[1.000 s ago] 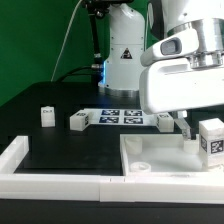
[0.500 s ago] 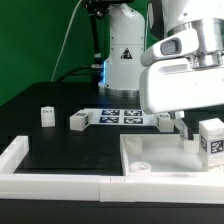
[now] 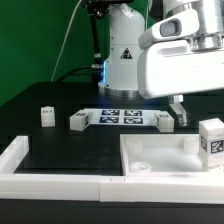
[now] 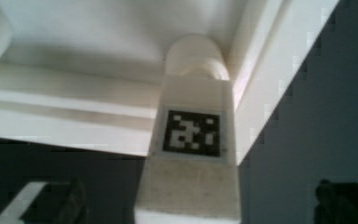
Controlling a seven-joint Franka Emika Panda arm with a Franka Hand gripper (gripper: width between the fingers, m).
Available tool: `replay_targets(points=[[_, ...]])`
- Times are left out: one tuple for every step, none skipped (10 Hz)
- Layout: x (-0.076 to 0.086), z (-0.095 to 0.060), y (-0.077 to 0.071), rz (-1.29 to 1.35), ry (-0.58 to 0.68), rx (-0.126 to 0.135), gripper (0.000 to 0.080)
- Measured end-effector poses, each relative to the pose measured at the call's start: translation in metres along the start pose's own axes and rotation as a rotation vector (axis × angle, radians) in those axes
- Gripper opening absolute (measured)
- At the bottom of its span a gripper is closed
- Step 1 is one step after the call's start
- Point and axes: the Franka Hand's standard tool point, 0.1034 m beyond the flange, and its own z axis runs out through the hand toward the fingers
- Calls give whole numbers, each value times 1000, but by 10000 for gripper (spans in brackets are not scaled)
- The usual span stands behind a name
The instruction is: Assemble one leg
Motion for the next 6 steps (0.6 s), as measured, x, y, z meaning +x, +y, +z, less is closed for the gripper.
replay_targets(points=[[1, 0, 0, -2, 0, 1, 649], [-4, 2, -2, -1, -46, 13, 649], [-6, 4, -2, 3, -151, 40, 649], [-4, 3, -3, 9, -275, 75, 649], [-3, 3, -3, 9, -355, 99, 649], [-3, 2, -2, 4, -460, 126, 649]])
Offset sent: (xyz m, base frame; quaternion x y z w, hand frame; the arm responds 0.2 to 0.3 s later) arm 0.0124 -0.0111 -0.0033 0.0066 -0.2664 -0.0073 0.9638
